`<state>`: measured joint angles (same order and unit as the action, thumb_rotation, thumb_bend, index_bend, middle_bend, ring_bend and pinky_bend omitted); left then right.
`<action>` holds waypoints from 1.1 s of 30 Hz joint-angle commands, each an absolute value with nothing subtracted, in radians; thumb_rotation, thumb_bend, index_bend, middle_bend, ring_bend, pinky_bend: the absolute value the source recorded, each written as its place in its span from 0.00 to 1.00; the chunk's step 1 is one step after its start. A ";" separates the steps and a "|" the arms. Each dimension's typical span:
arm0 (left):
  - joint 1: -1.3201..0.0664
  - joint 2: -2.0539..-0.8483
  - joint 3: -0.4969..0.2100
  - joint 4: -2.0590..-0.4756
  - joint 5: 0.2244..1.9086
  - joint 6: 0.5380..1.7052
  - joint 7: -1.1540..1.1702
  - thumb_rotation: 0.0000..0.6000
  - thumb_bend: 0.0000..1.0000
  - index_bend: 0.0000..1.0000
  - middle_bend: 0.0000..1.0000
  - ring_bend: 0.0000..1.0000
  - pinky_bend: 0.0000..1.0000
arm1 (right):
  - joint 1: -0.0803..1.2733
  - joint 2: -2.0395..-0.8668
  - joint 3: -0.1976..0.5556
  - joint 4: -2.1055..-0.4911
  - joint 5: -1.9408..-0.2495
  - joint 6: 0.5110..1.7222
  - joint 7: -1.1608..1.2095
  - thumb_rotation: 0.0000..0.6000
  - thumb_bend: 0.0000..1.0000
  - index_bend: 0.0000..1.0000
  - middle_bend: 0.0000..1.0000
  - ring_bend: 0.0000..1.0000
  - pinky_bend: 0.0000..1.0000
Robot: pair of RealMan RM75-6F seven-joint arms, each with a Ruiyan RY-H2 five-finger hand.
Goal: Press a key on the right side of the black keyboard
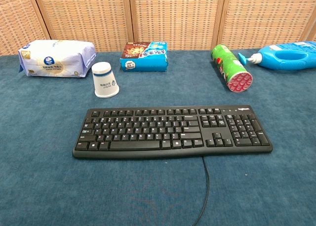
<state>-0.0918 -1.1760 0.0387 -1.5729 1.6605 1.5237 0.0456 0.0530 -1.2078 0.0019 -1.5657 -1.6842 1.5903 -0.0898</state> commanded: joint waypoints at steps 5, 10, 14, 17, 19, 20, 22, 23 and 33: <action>-0.092 -1.178 0.037 -1.571 1.655 1.520 0.048 1.00 0.00 0.00 0.00 0.00 0.00 | 0.053 -1.208 0.001 -1.564 -1.687 1.590 -0.090 1.00 0.44 0.00 0.00 0.00 0.02; -0.093 -1.176 0.035 -1.571 1.657 1.524 0.039 1.00 0.00 0.00 0.00 0.00 0.00 | 0.054 -1.208 0.000 -1.567 -1.691 1.589 -0.089 1.00 0.44 0.00 0.00 0.00 0.02; -0.094 -1.174 0.034 -1.570 1.653 1.521 0.035 1.00 0.00 0.00 0.00 0.00 0.00 | 0.054 -1.208 -0.001 -1.570 -1.692 1.587 -0.094 1.00 0.44 0.00 0.00 0.00 0.02; -0.096 -1.175 0.034 -1.569 1.650 1.514 0.034 1.00 0.00 0.00 0.00 0.00 0.00 | 0.053 -1.208 -0.002 -1.572 -1.691 1.587 -0.094 1.00 0.44 0.00 0.00 0.00 0.01; -0.097 -1.175 0.034 -1.570 1.650 1.513 0.035 1.00 0.00 0.00 0.00 0.00 0.00 | 0.053 -1.208 -0.001 -1.572 -1.692 1.587 -0.095 1.00 0.44 0.00 0.00 0.00 0.01; -0.098 -1.175 0.033 -1.569 1.649 1.513 0.035 1.00 0.00 0.00 0.00 0.00 0.00 | 0.054 -1.208 0.000 -1.572 -1.691 1.586 -0.096 1.00 0.44 0.00 0.00 0.00 0.01; -0.097 -1.175 0.032 -1.570 1.647 1.513 0.035 1.00 0.00 0.00 0.00 0.00 0.00 | 0.054 -1.208 0.001 -1.573 -1.689 1.585 -0.097 1.00 0.44 0.00 0.00 0.00 0.01; -0.098 -1.175 0.031 -1.571 1.647 1.514 0.034 1.00 0.00 0.00 0.00 0.00 0.00 | 0.055 -1.209 0.002 -1.573 -1.688 1.584 -0.097 1.00 0.44 0.00 0.00 0.00 0.01; -0.094 -1.172 0.027 -1.570 1.638 1.520 0.035 1.00 0.00 0.00 0.00 0.00 0.00 | 0.058 -1.204 -0.004 -1.579 -1.681 1.564 -0.090 1.00 0.44 0.00 0.00 0.00 0.01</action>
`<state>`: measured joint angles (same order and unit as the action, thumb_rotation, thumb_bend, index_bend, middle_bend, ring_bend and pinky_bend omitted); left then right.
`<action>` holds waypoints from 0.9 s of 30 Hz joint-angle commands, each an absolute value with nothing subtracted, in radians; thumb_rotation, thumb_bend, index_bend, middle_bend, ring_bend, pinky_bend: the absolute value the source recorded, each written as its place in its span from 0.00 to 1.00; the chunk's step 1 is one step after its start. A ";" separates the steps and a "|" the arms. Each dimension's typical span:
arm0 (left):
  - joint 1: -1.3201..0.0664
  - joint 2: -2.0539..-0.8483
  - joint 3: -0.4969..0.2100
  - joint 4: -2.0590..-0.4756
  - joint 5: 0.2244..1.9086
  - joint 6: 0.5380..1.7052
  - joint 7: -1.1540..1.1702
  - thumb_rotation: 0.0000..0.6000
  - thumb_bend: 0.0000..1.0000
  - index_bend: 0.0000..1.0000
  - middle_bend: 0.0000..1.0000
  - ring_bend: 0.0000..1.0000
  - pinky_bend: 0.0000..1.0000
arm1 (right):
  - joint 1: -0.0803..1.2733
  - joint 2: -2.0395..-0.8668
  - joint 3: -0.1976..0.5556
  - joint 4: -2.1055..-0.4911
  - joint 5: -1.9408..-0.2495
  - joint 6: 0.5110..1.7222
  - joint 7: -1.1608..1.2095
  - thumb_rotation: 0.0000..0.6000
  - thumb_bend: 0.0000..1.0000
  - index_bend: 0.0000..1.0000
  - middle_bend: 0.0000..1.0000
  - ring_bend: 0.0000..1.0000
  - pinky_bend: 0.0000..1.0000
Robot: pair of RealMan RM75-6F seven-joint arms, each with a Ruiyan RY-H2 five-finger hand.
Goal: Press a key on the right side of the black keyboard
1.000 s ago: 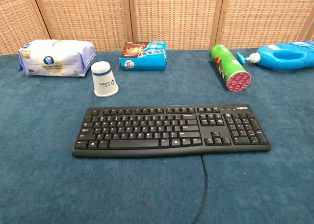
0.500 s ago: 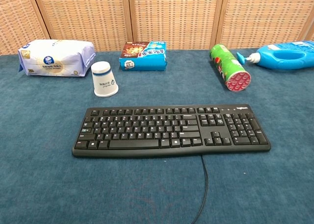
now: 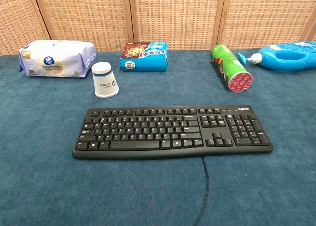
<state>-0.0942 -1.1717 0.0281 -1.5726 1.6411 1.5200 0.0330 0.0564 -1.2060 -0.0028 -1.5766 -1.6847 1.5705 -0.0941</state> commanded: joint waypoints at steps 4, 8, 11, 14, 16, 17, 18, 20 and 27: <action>-0.093 -1.170 0.015 -1.575 1.620 1.522 0.030 1.00 0.00 0.00 0.00 0.00 0.00 | 0.066 -1.202 -0.001 -1.581 -1.677 1.552 -0.082 1.00 0.44 0.00 0.00 0.00 0.01; -0.092 -1.169 0.009 -1.577 1.611 1.525 0.032 1.00 0.00 0.00 0.00 0.00 0.00 | 0.083 -1.200 0.017 -1.595 -1.679 1.544 -0.107 1.00 0.44 0.01 0.10 0.03 0.02; -0.092 -1.171 0.008 -1.576 1.609 1.525 0.036 1.00 0.00 0.00 0.00 0.00 0.00 | 0.099 -1.216 0.050 -1.617 -1.691 1.564 -0.178 1.00 0.44 0.04 0.34 0.26 0.19; -0.093 -1.172 0.009 -1.575 1.609 1.520 0.039 1.00 0.00 0.00 0.00 0.00 0.00 | 0.130 -1.221 0.074 -1.661 -1.689 1.531 -0.247 1.00 0.45 0.06 0.54 0.49 0.39; -0.094 -1.173 0.010 -1.574 1.610 1.519 0.040 1.00 0.00 0.00 0.00 0.00 0.00 | 0.155 -1.218 0.085 -1.691 -1.672 1.485 -0.286 1.00 0.46 0.07 0.64 0.60 0.46; -0.094 -1.173 0.010 -1.574 1.610 1.518 0.040 1.00 0.00 0.00 0.00 0.00 0.00 | 0.168 -1.216 0.091 -1.706 -1.658 1.460 -0.304 1.00 0.48 0.07 0.67 0.64 0.50; -0.094 -1.174 0.010 -1.574 1.610 1.518 0.040 1.00 0.00 0.00 0.00 0.00 0.00 | 0.181 -1.214 0.097 -1.722 -1.640 1.429 -0.323 1.00 0.49 0.07 0.70 0.66 0.51; -0.094 -1.174 0.009 -1.572 1.609 1.517 0.039 1.00 0.00 0.00 0.00 0.00 0.00 | 0.213 -1.208 0.108 -1.758 -1.587 1.352 -0.374 1.00 0.55 0.07 0.72 0.69 0.53; -0.097 -1.175 0.009 -1.573 1.610 1.514 0.039 1.00 0.00 0.00 0.00 0.00 0.00 | 0.290 -1.199 0.120 -1.849 -1.366 1.143 -0.575 1.00 0.67 0.07 0.74 0.70 0.54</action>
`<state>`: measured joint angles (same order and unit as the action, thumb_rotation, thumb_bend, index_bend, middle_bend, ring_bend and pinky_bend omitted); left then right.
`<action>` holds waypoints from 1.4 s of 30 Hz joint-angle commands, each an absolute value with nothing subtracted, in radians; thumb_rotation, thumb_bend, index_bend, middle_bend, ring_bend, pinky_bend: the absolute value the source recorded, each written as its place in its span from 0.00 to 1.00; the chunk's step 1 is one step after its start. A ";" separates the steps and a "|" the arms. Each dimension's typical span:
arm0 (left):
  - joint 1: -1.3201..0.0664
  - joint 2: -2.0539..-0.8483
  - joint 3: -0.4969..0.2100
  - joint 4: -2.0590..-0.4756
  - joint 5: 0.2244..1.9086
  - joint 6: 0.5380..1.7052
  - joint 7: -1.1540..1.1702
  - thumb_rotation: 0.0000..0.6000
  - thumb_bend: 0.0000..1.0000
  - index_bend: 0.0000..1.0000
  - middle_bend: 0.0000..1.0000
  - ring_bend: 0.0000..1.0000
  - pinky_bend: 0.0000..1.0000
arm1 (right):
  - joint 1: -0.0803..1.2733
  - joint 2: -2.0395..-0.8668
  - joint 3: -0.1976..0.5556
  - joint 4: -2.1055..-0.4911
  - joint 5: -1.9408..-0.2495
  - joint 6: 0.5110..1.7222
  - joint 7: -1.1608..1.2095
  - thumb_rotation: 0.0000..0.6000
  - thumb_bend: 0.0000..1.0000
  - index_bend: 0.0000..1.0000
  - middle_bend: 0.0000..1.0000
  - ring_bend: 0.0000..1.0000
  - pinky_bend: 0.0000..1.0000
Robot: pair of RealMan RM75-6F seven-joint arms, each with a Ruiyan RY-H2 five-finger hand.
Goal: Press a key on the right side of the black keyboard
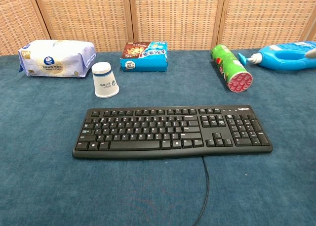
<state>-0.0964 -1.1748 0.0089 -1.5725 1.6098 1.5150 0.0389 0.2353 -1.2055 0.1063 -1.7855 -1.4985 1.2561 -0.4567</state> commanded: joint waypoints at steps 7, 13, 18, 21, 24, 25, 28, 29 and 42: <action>-0.100 -1.178 0.013 -1.571 1.616 1.508 0.042 1.00 0.00 0.00 0.00 0.00 0.00 | 0.345 -1.224 0.112 -1.904 -1.156 1.068 -0.747 1.00 0.67 0.09 0.74 0.70 0.54; -0.100 -1.177 0.014 -1.573 1.618 1.510 0.040 1.00 0.00 0.00 0.00 0.00 0.00 | 0.360 -1.282 0.077 -1.882 -1.116 1.086 -0.794 1.00 0.67 0.09 0.74 0.70 0.54; -0.099 -1.176 0.016 -1.574 1.626 1.515 0.039 1.00 0.00 0.00 0.00 0.00 0.00 | 0.377 -1.322 0.060 -1.866 -1.100 1.093 -0.813 1.00 0.67 0.10 0.74 0.70 0.54; -0.098 -1.174 0.016 -1.575 1.625 1.516 0.035 1.00 0.00 0.00 0.00 0.00 0.00 | 0.385 -1.334 0.055 -1.864 -1.089 1.098 -0.820 1.00 0.67 0.10 0.74 0.70 0.54; -0.099 -1.174 0.017 -1.573 1.625 1.514 0.031 1.00 0.00 0.00 0.00 0.00 0.00 | 0.395 -1.345 0.048 -1.863 -1.078 1.102 -0.823 1.00 0.67 0.10 0.74 0.70 0.54; -0.100 -1.174 0.017 -1.573 1.625 1.513 0.031 1.00 0.00 0.00 0.00 0.00 0.00 | 0.397 -1.347 0.047 -1.862 -1.076 1.103 -0.825 1.00 0.67 0.10 0.74 0.70 0.54; -0.101 -1.175 0.019 -1.573 1.627 1.508 0.033 1.00 0.00 0.00 0.00 0.00 0.00 | 0.405 -1.357 0.040 -1.860 -1.067 1.104 -0.830 1.00 0.67 0.10 0.74 0.70 0.54; -0.102 -1.176 0.020 -1.573 1.627 1.508 0.035 1.00 0.00 0.00 0.00 0.00 0.00 | 0.409 -1.360 0.039 -1.859 -1.064 1.105 -0.831 1.00 0.67 0.10 0.74 0.70 0.54; -0.104 -1.177 0.023 -1.572 1.631 1.504 0.035 1.00 0.00 0.00 0.00 0.00 0.00 | 0.438 -1.392 0.016 -1.849 -1.039 1.117 -0.843 1.00 0.67 0.11 0.74 0.70 0.54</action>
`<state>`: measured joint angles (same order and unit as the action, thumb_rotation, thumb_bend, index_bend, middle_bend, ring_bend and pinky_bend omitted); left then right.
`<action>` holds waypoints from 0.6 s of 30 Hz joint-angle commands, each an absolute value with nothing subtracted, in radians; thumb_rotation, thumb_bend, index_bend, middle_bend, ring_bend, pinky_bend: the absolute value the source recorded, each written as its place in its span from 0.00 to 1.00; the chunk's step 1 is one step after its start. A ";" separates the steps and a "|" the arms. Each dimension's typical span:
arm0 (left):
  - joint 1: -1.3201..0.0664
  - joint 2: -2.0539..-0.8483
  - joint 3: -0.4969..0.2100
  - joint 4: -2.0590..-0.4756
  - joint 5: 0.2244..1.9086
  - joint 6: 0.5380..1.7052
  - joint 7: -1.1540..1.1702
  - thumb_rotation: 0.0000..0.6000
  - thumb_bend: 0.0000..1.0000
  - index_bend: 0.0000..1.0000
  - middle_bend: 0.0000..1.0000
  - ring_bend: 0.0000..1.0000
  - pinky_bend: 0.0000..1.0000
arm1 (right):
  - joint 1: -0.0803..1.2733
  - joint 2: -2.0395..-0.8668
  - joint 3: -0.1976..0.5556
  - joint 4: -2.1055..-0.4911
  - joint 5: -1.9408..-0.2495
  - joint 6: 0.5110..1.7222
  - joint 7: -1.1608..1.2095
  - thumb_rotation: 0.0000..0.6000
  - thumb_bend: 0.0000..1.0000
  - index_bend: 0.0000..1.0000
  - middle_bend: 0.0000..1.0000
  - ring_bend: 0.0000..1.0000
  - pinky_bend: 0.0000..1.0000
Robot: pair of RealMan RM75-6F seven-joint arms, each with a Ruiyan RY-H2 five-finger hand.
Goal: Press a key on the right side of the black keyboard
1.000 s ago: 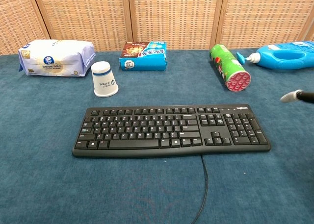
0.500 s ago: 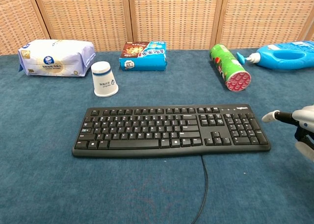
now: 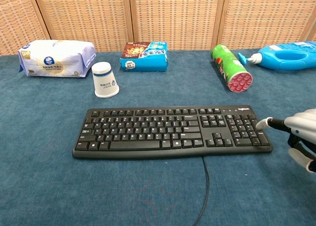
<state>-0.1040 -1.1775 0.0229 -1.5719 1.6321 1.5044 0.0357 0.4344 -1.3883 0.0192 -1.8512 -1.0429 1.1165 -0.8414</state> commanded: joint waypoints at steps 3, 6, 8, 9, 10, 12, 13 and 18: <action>-0.104 -1.177 0.022 -1.573 1.631 1.504 0.034 1.00 0.00 0.00 0.00 0.00 0.00 | 0.446 -1.398 0.015 -1.844 -1.031 1.118 -0.843 1.00 0.67 0.11 0.74 0.70 0.54; -0.104 -1.177 0.024 -1.571 1.632 1.504 0.033 1.00 0.00 0.00 0.00 0.00 0.00 | 0.454 -1.404 0.014 -1.840 -1.023 1.118 -0.845 1.00 0.67 0.11 0.74 0.70 0.54; -0.105 -1.178 0.024 -1.571 1.633 1.503 0.033 1.00 0.00 0.00 0.00 0.00 0.00 | 0.458 -1.407 0.013 -1.838 -1.019 1.119 -0.845 1.00 0.67 0.11 0.74 0.70 0.54; -0.105 -1.178 0.024 -1.570 1.633 1.502 0.034 1.00 0.00 0.00 0.00 0.00 0.00 | 0.460 -1.409 0.013 -1.837 -1.016 1.119 -0.845 1.00 0.67 0.11 0.74 0.70 0.54; -0.105 -1.178 0.025 -1.570 1.633 1.502 0.034 1.00 0.00 0.00 0.00 0.00 0.00 | 0.462 -1.410 0.013 -1.836 -1.014 1.119 -0.844 1.00 0.67 0.11 0.74 0.70 0.54; -0.106 -1.178 0.025 -1.570 1.632 1.501 0.034 1.00 0.00 0.00 0.00 0.00 0.00 | 0.466 -1.411 0.013 -1.832 -1.009 1.117 -0.845 1.00 0.67 0.11 0.74 0.70 0.54; -0.106 -1.177 0.025 -1.571 1.632 1.501 0.034 1.00 0.00 0.00 0.00 0.00 0.00 | 0.469 -1.412 0.013 -1.830 -1.005 1.116 -0.845 1.00 0.67 0.12 0.74 0.70 0.54; -0.106 -1.177 0.025 -1.570 1.631 1.499 0.034 1.00 0.00 0.00 0.00 0.00 0.00 | 0.480 -1.419 0.010 -1.821 -0.988 1.115 -0.845 1.00 0.67 0.12 0.74 0.70 0.54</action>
<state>-0.1063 -1.1773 0.0245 -1.5704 1.6309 1.4993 0.0338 0.4791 -1.4184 0.0103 -1.8217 -0.9890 1.1153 -0.8461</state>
